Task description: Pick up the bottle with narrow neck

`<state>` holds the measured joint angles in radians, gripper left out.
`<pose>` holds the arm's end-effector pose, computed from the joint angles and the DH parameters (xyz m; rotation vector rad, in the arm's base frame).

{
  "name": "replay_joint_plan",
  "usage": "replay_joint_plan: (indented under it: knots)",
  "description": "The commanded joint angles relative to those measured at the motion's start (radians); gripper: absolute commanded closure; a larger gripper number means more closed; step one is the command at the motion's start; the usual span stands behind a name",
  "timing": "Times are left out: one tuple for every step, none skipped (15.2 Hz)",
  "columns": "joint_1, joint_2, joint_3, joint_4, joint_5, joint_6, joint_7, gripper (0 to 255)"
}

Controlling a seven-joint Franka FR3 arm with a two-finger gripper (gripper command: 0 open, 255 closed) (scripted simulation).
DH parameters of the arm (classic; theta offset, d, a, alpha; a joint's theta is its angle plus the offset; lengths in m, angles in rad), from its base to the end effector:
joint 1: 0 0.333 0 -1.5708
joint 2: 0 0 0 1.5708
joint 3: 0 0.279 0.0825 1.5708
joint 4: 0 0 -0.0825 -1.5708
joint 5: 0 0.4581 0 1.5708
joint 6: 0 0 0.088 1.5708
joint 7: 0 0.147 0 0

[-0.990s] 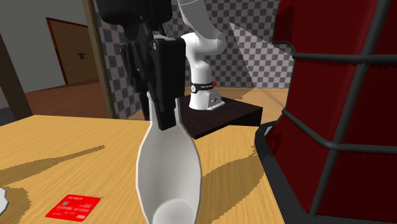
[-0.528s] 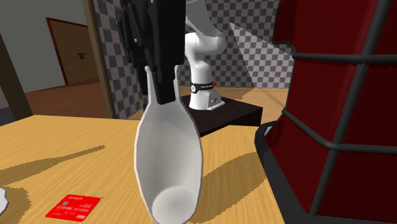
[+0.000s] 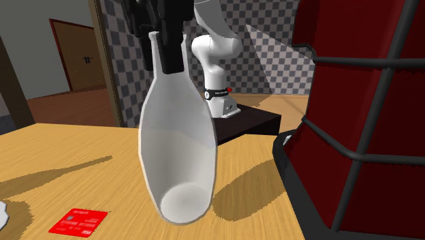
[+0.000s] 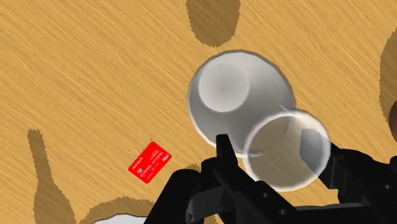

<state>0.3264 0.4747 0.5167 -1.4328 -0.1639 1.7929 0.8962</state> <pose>0.5303 0.5046 0.3502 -3.1327 0.0853 0.1379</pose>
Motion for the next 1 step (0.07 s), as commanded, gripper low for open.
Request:
replay_joint_plan:
  knots:
    - [0.0, -0.004, 0.001, 0.002, 0.002, -0.005, 0.0, 255]
